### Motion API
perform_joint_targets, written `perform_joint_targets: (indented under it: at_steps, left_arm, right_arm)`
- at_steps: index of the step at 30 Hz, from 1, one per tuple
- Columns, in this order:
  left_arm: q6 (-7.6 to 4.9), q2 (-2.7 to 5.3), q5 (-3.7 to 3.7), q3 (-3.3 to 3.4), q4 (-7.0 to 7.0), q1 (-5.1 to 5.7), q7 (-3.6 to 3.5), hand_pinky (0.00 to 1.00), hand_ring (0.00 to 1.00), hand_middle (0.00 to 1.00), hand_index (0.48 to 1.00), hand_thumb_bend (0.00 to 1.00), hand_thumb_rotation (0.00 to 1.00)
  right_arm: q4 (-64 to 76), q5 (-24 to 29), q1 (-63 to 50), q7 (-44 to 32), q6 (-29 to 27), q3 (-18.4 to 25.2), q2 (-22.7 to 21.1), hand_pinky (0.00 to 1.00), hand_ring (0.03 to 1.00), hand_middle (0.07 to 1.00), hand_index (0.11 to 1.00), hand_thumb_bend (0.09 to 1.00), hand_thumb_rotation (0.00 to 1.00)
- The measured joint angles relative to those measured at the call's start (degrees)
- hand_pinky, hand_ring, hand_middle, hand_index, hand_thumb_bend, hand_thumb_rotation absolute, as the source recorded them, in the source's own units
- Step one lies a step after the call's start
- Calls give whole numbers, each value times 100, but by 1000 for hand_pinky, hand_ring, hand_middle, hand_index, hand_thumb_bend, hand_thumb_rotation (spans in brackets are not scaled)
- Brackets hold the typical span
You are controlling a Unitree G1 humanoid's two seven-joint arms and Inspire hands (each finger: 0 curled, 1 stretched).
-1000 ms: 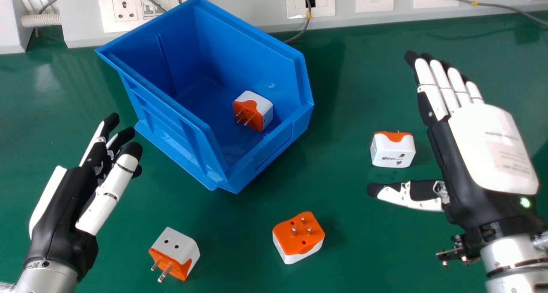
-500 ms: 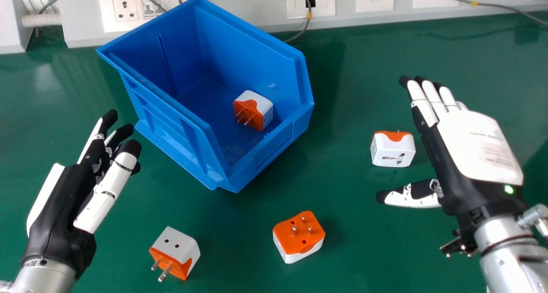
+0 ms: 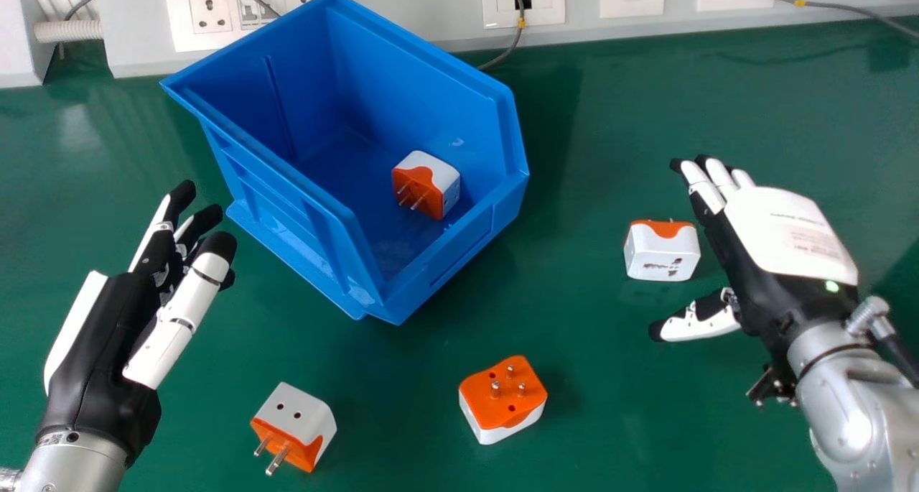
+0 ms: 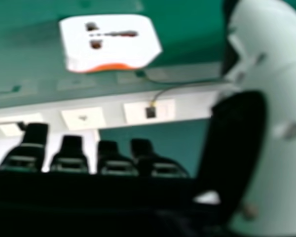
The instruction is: Pick all objects and put in blue box
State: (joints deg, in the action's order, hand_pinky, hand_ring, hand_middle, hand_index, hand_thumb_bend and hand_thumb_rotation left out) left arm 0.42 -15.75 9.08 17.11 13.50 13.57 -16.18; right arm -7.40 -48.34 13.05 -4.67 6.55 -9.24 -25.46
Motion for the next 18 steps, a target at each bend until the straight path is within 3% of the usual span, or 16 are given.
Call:
perform_joint_targets:
  at_steps: [6,18]
  left_arm:
    - [-4,-7,-5,-6,-85,-59,15,866,938,955,986,443,722]
    - [9,-9,-4,-14,-85,-76,33,868,938,955,987,442,722]
  right_arm:
    - [-1047,53,776,-135,-4,-312,-143,889,968,999,945,571,145]
    - [-2249,82,1792,-316,-96,-837,-292,880,959,985,911,558,138]
